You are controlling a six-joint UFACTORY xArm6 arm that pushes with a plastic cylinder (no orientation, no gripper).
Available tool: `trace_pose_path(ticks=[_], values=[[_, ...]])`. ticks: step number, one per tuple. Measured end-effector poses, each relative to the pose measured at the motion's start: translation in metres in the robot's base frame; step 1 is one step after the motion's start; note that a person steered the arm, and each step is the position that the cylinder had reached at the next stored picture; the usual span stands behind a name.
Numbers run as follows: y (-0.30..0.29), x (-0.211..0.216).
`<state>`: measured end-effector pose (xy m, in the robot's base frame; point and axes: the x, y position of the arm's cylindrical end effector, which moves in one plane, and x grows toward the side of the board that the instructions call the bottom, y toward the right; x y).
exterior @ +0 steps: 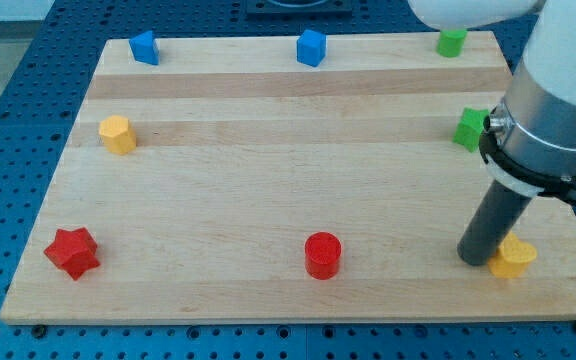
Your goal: Point your arm closer to the blue triangle
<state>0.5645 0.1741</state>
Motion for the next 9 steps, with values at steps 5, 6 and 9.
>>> trace_pose_path(ticks=[5, 6, 9], values=[[-0.061, -0.069], [-0.044, -0.09], [0.093, -0.135]])
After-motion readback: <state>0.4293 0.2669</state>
